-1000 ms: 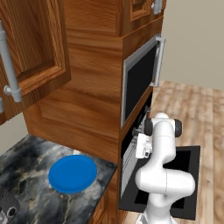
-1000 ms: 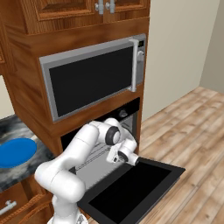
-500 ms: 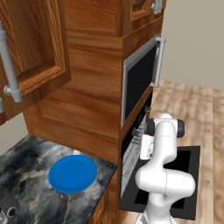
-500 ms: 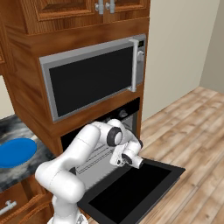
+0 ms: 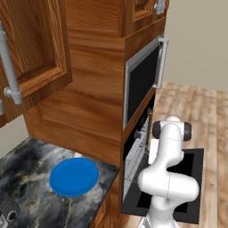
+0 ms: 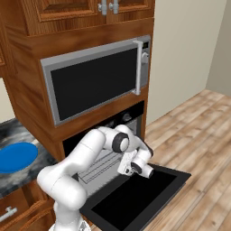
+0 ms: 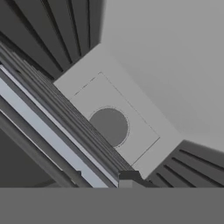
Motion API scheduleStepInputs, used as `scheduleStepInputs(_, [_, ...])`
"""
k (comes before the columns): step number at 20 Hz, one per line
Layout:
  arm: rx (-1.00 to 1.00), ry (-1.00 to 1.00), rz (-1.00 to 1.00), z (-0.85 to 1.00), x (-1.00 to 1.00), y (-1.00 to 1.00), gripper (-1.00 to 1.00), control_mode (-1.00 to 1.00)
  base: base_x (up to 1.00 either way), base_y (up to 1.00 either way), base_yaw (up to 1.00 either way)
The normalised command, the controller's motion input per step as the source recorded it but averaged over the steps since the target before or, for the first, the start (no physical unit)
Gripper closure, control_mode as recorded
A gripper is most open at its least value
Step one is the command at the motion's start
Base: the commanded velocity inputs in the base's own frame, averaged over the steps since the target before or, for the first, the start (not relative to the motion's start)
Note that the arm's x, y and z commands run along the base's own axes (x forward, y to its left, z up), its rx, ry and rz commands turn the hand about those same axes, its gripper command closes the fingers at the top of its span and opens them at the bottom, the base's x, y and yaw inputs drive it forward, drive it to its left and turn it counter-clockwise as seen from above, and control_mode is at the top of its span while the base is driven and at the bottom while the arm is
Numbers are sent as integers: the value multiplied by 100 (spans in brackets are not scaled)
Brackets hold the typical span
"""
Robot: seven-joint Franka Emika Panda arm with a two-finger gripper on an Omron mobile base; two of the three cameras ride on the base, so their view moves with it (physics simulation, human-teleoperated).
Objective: Take the baked cake out of the oven and place it on the plate for cooling. Then close the oven door.
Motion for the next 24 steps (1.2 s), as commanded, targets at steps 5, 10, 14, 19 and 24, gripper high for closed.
scheduleStepInputs(5, [1, 0, 0, -33, -36, -36, 100, -100, 0, 0, 0])
scheduleStepInputs(10, [0, 0, 0, -33, -34, -34, 100, -100, 0, 0, 0])
scheduleStepInputs(14, [0, 1, 0, -33, -31, -26, 100, -100, 0, 0, 0])
scheduleStepInputs(19, [0, 3, 0, -32, -28, -20, 100, -100, 0, 0, 0])
scheduleStepInputs(24, [-1, 8, 0, -31, -24, -17, 100, -100, 0, 0, 0])
